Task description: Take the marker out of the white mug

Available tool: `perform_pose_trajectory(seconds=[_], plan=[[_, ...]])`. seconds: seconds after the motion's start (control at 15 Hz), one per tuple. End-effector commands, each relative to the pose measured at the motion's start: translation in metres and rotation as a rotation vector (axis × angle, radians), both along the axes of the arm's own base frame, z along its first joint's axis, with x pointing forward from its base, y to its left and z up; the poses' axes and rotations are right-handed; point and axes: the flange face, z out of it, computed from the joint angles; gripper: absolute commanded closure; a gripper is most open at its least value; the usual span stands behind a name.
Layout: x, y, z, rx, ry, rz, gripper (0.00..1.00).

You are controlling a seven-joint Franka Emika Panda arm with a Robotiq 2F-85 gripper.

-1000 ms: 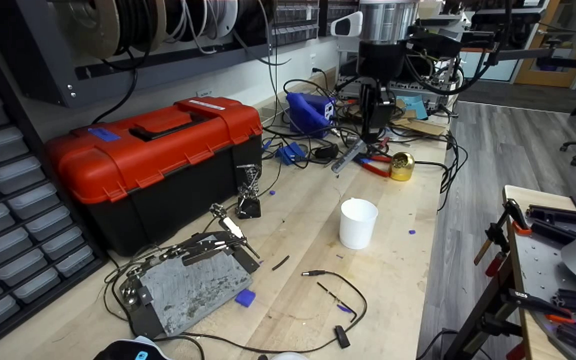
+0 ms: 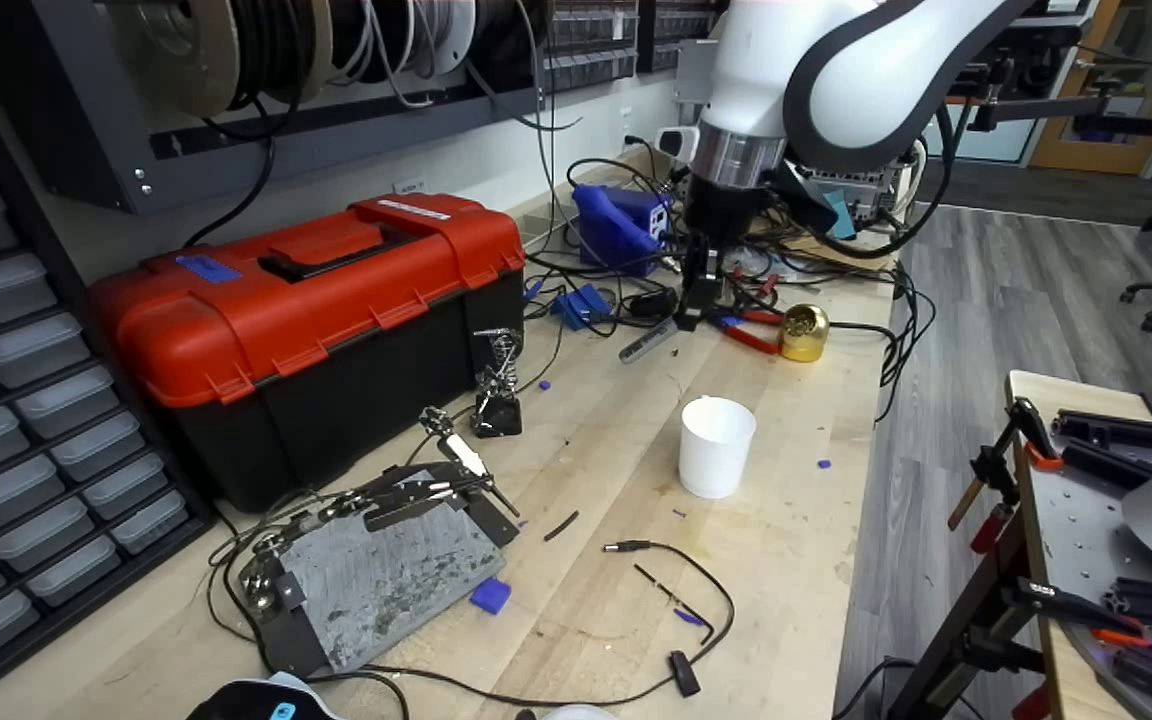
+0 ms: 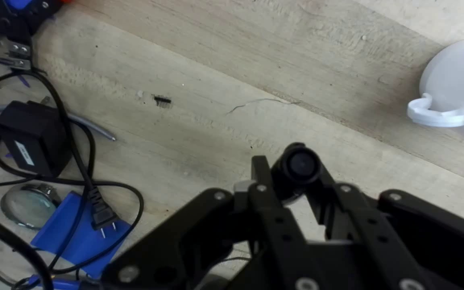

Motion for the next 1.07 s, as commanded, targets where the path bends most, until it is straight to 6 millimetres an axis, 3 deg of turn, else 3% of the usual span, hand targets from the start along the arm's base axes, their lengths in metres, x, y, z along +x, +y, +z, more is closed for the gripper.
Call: perform_pose_trajectory(seconds=[0.0,0.27,0.33,0.53,0.87,1.0], plan=[[0.004,-0.004,-0.029,0.023,-0.021,-0.041,0.94],[0.004,-0.002,-0.049,0.037,-0.018,-0.049,0.94],[0.002,-0.002,-0.050,0.031,-0.018,-0.055,0.49],[-0.003,-0.001,-0.047,0.031,-0.007,-0.056,0.37],[-0.007,0.005,-0.031,0.026,-0.013,-0.052,0.04],[-0.008,0.005,-0.022,0.017,-0.017,-0.058,0.00]])
